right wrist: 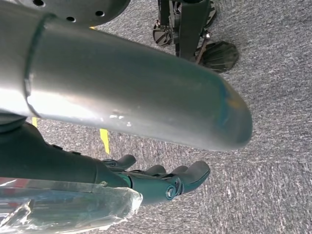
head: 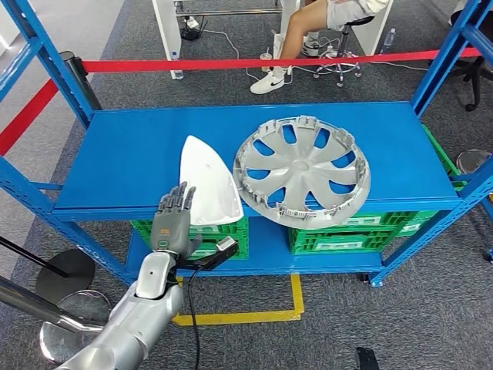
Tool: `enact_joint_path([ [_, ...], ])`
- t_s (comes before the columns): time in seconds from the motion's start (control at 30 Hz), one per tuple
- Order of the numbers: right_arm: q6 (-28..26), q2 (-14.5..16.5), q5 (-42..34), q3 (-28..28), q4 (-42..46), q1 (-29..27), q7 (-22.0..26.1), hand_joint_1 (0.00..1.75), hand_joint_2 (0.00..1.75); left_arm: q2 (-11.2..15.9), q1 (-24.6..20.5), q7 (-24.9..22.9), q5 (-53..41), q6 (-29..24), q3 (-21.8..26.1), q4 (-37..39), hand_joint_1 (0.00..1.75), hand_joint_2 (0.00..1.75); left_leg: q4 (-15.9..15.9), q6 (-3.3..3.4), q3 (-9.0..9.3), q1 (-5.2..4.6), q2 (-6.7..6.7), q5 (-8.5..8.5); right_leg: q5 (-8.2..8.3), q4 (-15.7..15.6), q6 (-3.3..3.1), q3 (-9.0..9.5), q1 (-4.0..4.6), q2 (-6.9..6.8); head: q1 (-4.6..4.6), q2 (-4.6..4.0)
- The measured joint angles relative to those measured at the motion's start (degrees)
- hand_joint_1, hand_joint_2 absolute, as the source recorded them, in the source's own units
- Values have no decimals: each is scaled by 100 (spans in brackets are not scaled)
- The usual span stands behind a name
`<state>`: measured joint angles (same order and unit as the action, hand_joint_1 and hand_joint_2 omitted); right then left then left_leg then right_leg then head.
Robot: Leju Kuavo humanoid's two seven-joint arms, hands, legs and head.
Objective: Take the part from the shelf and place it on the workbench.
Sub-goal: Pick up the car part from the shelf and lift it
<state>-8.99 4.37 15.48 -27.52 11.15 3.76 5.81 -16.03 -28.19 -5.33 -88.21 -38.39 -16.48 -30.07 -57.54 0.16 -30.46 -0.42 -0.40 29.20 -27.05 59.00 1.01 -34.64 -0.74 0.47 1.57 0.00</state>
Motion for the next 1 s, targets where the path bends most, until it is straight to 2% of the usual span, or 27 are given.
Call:
enact_joint_path([
  [0.07, 3, 0, 5, 0, 0, 0, 3, 0, 0, -1, -1, 0, 0, 5, 0, 9, 11, 175, 0, 0, 0, 0, 0, 0, 0, 0, 0, 0, 0, 0, 0, 0],
  [0.17, 3, 0, 16, 0, 0, 1, 8, 0, 0, -3, -4, -1, -1, 16, -1, 23, 57, 175, 0, 0, 0, 0, 0, 0, 0, 0, 0, 0, 0, 0, 0, 0],
  [0.2, 5, 0, 21, 0, 0, 2, 8, 0, 0, -3, -4, -4, -1, 20, -1, 29, 65, 175, 0, 0, 0, 0, 0, 0, 0, 0, 0, 0, 0, 0, 0, 0],
  [0.3, 11, 0, 40, 0, 0, 3, 9, 0, 0, -4, -6, -40, -2, 28, -8, 49, 65, 175, 0, 0, 0, 0, 0, 0, 0, 0, 0, 0, 0, 0, 0, 0],
  [0.37, 17, 0, 51, 0, 0, 4, 9, 0, 0, -5, -7, -69, -2, 30, -13, 64, 103, 175, 0, 0, 0, 0, 0, 0, 0, 0, 0, 0, 0, 0, 0, 0],
  [0.43, 23, 0, 61, 0, 0, 5, 9, 0, 0, -6, -8, -84, -2, 30, -15, 82, 155, 175, 0, 0, 0, 0, 0, 0, 0, 0, 0, 0, 0, 0, 0, 0],
  [0.47, 24, 0, 64, 0, 0, 6, 9, 0, 0, -6, -9, -85, -2, 30, -15, 91, 166, 175, 0, 0, 0, 0, 0, 0, 0, 0, 0, 0, 0, 0, 0, 0],
  [0.53, 27, 0, 71, 0, 0, 6, 9, 0, 0, -5, -10, -91, -2, 33, -16, 107, 174, 175, 0, 0, 0, 0, 0, 0, 0, 0, 0, 0, 0, 0, 0, 0],
  [0.7, 43, 0, 86, 0, 0, 8, 16, 0, 0, -4, -38, -136, -4, 47, -48, 134, 158, 175, 0, 0, 1, 0, 0, 0, 0, 0, 0, 0, 0, 0, -1, 0],
  [0.87, 54, 0, 106, 0, 0, 12, 22, 0, 0, -3, -97, -198, -7, 76, -130, 138, 161, 175, 0, 0, 2, 0, 0, 0, 0, 0, 0, 3, 0, 1, 0, 0],
  [1.0, 67, 0, 131, -2, 0, 13, 27, 0, 0, 2, -118, -251, -7, 87, -215, 139, 158, 175, 0, 0, 3, 0, 0, 0, 0, 0, 0, 4, 0, 0, 0, 0],
])
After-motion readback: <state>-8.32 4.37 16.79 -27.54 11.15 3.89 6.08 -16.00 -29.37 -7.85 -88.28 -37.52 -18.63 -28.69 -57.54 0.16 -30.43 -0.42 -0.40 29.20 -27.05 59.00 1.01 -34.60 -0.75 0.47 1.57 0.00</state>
